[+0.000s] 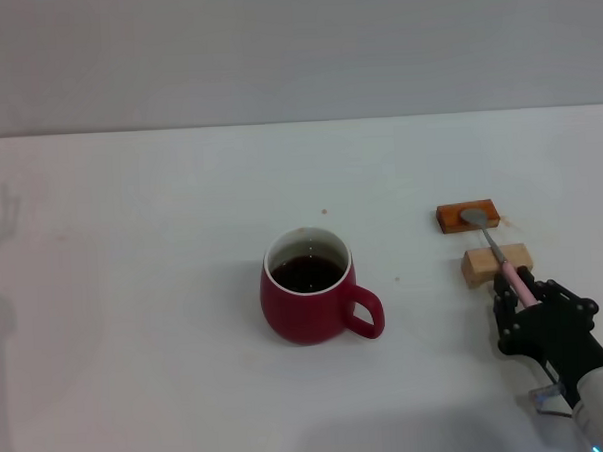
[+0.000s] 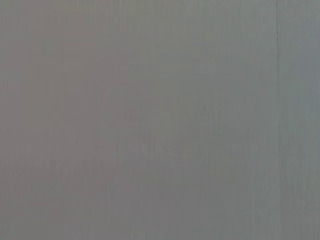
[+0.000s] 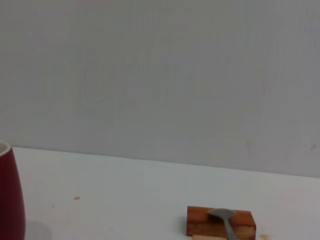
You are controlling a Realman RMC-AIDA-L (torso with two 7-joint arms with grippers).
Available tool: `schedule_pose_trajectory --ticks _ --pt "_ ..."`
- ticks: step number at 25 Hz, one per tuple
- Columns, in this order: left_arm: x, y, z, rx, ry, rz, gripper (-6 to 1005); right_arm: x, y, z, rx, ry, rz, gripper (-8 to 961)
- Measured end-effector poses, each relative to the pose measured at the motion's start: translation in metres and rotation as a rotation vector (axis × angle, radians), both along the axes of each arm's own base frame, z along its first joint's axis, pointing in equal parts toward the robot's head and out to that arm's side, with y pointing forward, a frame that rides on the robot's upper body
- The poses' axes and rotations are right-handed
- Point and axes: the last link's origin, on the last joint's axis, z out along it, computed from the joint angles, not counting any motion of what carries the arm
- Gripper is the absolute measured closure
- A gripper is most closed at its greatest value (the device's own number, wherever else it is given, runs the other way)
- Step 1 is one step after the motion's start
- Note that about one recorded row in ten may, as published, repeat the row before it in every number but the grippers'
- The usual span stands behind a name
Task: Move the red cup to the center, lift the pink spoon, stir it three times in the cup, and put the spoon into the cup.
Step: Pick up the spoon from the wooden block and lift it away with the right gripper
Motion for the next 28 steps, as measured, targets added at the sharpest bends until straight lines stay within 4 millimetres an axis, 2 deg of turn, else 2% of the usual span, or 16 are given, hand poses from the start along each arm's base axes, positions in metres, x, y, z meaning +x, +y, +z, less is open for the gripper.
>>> schedule_pose_trajectory --ticks 28 --pt "-0.0021 -0.0025 0.0005 0.003 -0.001 0.005 154 0.0007 0.0006 -0.0001 -0.002 -0.009 -0.002 804"
